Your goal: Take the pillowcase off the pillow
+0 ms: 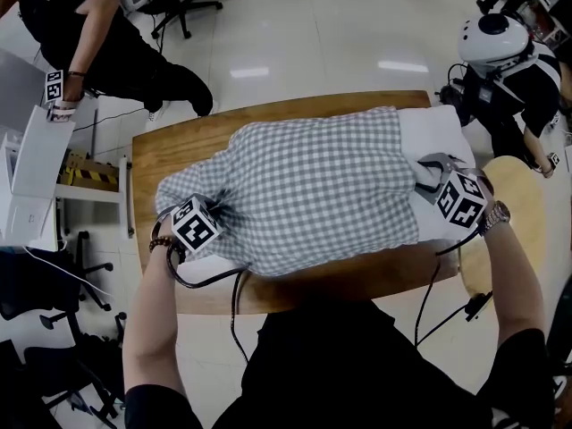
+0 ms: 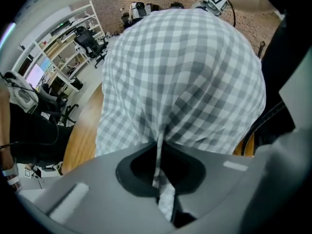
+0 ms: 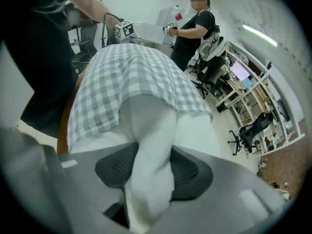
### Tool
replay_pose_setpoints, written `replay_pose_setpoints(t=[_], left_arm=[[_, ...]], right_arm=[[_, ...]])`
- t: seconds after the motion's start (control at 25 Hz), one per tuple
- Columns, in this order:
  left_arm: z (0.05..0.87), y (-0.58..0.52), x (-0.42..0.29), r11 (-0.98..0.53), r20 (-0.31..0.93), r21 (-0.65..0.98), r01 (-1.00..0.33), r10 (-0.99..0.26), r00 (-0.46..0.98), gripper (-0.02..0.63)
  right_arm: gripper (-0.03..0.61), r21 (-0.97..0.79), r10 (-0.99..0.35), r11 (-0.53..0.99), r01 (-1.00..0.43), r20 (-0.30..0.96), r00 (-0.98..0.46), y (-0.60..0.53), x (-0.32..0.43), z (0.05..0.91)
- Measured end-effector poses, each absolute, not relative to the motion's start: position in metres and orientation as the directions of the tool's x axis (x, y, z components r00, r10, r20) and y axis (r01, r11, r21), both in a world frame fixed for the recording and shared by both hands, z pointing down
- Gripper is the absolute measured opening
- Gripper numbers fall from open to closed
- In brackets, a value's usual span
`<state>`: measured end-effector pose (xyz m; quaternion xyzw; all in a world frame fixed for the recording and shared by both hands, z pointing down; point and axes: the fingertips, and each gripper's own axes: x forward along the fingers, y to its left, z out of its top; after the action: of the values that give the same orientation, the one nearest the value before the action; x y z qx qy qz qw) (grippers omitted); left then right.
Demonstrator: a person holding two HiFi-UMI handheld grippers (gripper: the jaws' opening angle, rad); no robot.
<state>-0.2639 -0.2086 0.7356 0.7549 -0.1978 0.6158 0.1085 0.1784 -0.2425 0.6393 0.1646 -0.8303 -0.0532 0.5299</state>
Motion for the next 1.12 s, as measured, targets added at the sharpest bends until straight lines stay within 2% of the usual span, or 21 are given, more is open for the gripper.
replay_pose_setpoints(t=[0.56,1.12], left_arm=[[0.729,-0.2,-0.265,-0.854,0.957,-0.093,-0.511,-0.218,0.19,0.008],[0.697,-0.197,-0.279,-0.824,0.945,-0.116,-0.555,-0.264,0.194,0.008]], right_arm=[[0.178,0.279,-0.35,0.932,-0.231,0.856,-0.381,-0.237,0.183,0.642],[0.11,0.316,-0.385,0.918,-0.242,0.856,-0.345,-0.241,0.194,0.641]])
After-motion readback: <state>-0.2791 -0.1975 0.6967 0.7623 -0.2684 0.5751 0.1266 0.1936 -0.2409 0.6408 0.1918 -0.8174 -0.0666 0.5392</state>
